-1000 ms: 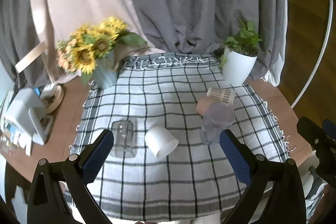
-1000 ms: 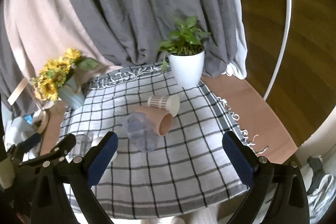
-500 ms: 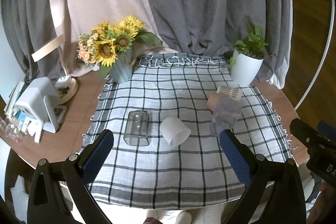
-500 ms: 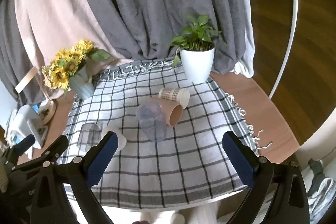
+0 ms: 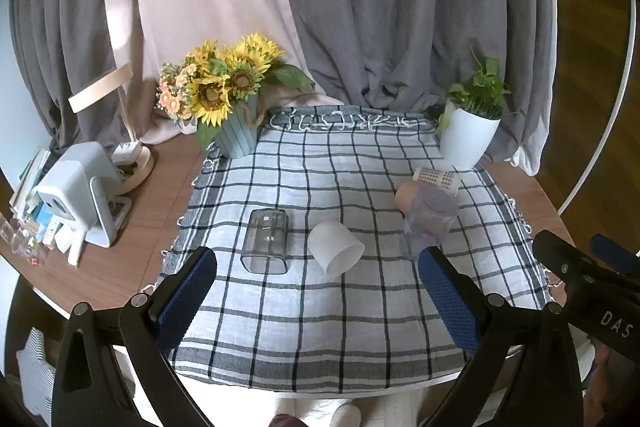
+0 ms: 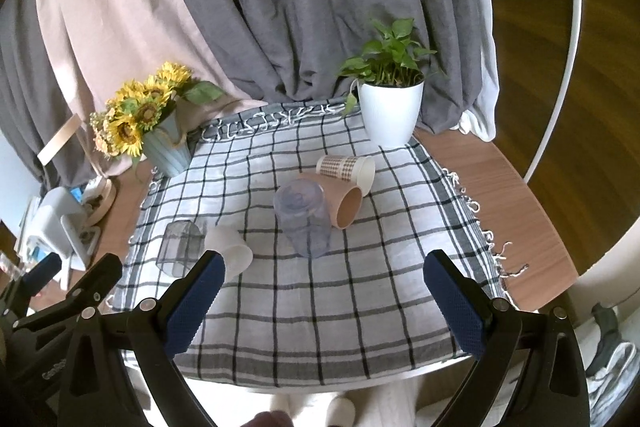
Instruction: Flip cup upside down
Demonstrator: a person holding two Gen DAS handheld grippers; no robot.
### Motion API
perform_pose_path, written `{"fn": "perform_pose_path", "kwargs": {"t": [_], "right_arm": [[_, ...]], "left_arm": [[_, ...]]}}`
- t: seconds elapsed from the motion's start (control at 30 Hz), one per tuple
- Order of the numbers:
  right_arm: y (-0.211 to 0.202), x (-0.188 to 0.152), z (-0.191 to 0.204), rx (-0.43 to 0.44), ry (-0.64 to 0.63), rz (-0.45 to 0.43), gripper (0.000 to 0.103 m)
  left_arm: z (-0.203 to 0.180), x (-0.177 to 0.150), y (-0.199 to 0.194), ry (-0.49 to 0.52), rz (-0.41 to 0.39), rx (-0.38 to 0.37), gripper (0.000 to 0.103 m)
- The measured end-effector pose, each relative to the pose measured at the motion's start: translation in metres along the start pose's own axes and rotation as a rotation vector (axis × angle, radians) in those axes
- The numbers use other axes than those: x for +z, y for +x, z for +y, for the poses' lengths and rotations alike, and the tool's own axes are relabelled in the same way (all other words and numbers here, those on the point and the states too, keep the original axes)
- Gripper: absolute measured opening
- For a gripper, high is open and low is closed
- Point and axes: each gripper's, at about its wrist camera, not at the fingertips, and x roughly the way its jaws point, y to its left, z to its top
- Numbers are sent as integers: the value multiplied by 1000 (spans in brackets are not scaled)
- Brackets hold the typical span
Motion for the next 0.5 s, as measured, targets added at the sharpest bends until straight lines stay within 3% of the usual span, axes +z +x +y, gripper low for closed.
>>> {"fn": "perform_pose_path", "kwargs": {"t": [0.5], "right_arm": [[3, -1, 1, -6, 1, 6, 100]], "left_arm": [[1, 1, 1, -7, 10, 2, 103]]}}
